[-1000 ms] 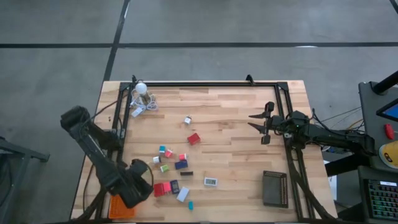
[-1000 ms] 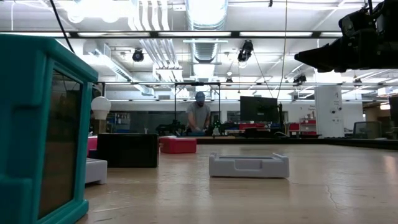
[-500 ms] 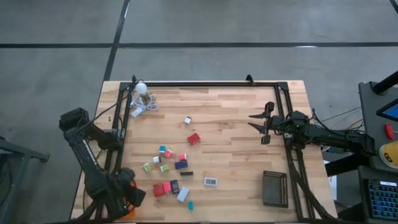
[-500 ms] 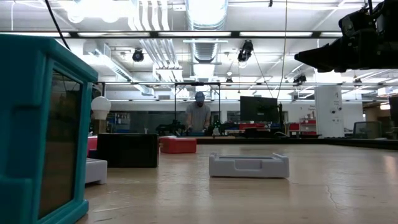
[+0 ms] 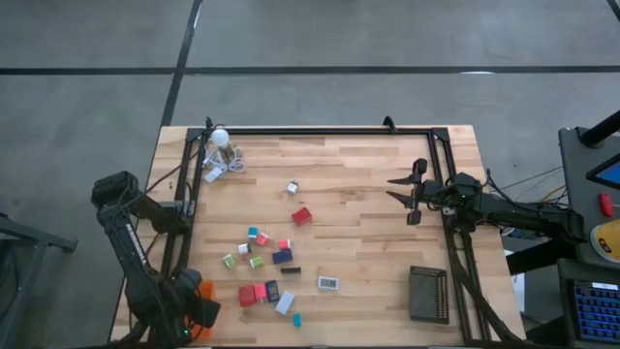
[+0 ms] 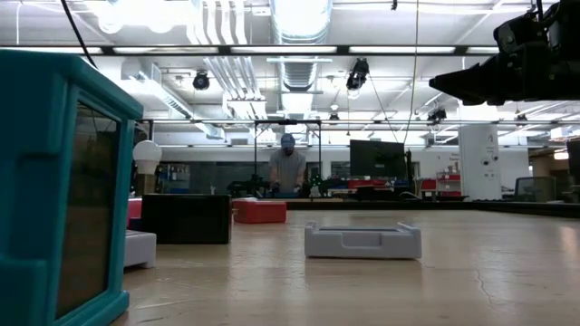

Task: Pick & Place Office items
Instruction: Put the purple charger adapter into the orange bin

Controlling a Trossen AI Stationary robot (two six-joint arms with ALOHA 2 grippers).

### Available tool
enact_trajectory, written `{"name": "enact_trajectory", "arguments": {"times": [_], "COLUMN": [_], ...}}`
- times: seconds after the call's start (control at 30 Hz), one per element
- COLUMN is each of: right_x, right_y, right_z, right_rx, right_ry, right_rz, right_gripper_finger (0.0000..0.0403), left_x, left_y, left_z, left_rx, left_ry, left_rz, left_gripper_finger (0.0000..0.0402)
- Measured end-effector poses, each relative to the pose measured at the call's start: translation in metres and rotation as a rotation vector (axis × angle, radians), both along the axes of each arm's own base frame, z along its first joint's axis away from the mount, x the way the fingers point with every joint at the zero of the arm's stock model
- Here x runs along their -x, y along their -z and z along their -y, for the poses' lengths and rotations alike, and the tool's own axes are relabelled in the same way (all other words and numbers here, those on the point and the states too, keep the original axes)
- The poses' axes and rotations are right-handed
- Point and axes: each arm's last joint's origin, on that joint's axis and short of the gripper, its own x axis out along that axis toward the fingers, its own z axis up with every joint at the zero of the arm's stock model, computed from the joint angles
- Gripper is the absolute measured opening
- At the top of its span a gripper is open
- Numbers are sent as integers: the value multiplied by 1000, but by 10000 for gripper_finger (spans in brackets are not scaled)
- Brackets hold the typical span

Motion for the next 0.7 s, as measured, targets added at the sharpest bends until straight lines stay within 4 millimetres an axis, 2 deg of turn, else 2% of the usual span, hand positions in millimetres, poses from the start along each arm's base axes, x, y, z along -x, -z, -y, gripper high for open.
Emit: {"name": "enact_trajectory", "arguments": {"times": [0.2,0.5,0.7], "right_x": [0,0,0], "right_y": [0,0,0], "right_z": [0,0,0], "right_rx": [0,0,0], "right_ry": [0,0,0], "right_rz": [0,0,0], "right_gripper_finger": [139,139,139], "left_x": [2,4,7], "left_y": [8,28,41], "left_z": [-3,-7,-13], "left_rx": [-13,-23,-42], "left_ry": [53,329,442], "left_rz": [-13,11,16], "left_gripper_finger": [150,150,150]}}
